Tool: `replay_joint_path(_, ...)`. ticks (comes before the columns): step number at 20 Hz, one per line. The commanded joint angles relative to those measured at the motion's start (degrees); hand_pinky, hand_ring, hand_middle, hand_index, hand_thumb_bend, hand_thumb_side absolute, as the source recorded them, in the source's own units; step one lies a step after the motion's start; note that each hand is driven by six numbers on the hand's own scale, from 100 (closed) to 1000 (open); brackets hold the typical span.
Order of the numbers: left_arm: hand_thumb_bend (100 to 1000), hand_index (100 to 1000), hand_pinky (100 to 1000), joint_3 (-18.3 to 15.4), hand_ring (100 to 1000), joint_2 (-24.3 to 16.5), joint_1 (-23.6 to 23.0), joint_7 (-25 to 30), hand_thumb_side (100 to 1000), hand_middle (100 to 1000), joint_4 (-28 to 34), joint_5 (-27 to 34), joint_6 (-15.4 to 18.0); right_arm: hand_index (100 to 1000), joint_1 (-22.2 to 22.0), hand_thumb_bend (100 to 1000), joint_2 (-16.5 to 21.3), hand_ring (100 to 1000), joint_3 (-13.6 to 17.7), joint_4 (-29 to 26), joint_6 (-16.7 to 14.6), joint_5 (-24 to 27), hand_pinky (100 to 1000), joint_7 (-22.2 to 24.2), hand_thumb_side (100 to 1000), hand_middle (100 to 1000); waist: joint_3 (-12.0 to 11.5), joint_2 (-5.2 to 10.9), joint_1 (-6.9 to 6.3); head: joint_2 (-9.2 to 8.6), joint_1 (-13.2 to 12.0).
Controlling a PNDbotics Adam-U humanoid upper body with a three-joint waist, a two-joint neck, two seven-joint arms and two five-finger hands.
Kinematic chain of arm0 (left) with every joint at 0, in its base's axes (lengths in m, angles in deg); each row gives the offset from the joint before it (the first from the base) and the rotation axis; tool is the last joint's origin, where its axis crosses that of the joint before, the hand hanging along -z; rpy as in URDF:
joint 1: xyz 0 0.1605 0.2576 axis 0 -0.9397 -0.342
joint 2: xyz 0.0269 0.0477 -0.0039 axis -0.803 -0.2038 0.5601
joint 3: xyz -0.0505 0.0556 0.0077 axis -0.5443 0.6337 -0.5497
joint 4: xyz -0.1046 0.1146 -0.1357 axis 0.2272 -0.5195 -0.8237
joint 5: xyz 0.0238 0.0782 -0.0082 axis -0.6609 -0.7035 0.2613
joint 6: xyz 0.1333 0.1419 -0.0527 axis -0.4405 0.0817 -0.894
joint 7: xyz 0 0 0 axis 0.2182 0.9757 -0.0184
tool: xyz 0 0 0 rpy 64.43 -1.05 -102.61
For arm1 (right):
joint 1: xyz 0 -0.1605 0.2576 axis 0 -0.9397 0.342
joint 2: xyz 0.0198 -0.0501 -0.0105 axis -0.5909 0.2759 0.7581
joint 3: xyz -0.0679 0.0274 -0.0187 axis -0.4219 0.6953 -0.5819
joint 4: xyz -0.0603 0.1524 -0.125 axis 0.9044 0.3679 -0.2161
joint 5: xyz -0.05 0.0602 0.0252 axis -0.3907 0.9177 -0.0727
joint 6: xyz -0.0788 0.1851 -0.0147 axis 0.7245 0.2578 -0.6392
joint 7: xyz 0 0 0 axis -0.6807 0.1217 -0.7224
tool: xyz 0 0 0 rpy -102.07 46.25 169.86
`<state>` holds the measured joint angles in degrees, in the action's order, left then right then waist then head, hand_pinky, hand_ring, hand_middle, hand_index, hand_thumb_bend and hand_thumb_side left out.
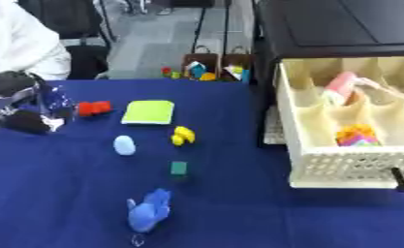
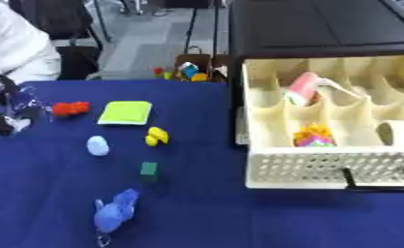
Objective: Pick up objects from table and place into drawer.
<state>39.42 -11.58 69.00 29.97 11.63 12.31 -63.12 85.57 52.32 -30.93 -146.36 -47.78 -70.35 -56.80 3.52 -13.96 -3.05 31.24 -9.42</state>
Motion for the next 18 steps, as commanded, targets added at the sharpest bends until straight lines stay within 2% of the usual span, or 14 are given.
replay_joint_path(1,100,664,516,-1.0,636,-2.7,2.3,-0.6,619,626,4.0,1.4,-0.1,757,0.4,100,0.4,654,0.3,-0.5,-0.8,0.2,600,-0.8,1000,649,-0.1,1.57,-0.19,0.66,0.0)
replay_joint_path(9,100,664,499,0.8,624,0.6,9.2,-2.0,627,611,9.5,6.0,-0.4,757,0.0,100,0.2,653,0.1,-0.5,-1.1,0.3,600,-0.7,1000,650,0.5,2.9,-1.04,1.32,0.4)
replay_joint_path(15,100,659,496,2.9,622,3.8,16.1,-1.0,631,610,10.7,7.3,-0.6,756,-0.4,100,0.1,653,-0.1,-0.5,-1.2,0.4,600,-0.6,1000,651,1.6,4.21,-2.15,2.17,0.4)
replay_joint_path(18,100,657,491,3.9,619,6.8,20.3,-0.5,630,608,10.6,8.0,-0.6,756,-0.6,100,0.1,653,-0.3,-0.5,-1.4,0.4,600,-0.5,1000,651,2.4,4.72,-2.61,2.81,0.4)
